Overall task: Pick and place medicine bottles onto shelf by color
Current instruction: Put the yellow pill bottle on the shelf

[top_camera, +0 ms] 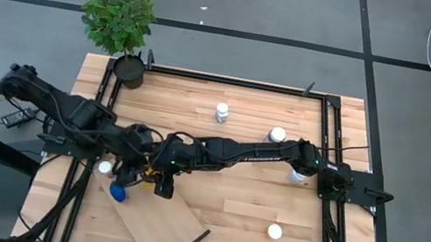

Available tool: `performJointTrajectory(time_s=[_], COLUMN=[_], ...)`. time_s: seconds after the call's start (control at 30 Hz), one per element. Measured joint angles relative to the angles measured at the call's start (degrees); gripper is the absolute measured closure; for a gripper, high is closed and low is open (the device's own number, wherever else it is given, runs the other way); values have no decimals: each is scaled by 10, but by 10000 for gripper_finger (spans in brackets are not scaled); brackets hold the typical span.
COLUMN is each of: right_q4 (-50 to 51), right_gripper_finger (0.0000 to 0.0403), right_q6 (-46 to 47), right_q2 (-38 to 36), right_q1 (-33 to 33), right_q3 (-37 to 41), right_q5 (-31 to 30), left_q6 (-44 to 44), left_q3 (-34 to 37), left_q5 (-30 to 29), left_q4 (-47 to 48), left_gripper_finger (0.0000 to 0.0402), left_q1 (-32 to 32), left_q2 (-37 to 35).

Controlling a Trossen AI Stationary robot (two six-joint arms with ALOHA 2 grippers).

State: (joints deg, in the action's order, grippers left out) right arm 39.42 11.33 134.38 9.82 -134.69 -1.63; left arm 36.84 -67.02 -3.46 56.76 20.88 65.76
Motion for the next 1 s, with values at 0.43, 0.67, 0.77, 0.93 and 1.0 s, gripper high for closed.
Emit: performJointTrajectory(time_s=[0.43,0.67,0.77,0.93,1.0], right_q4=[-2,-5,-7,-6,-6], right_gripper_finger=[159,159,159,159,159], right_q6=[7,6,6,4,4], right_q2=[0,0,0,0,0], right_q1=[1,1,1,1,1], right_q3=[0,0,0,0,0], right_q5=[0,0,0,0,0], left_q6=[-2,-1,-2,-5,-5], left_q3=[0,0,0,0,0], left_q5=[-4,-5,-4,-4,-4], left_q4=[3,17,33,37,37], left_gripper_finger=[312,311,314,319,318], left_q1=[0,0,0,0,0], left_q2=[5,5,6,6,6])
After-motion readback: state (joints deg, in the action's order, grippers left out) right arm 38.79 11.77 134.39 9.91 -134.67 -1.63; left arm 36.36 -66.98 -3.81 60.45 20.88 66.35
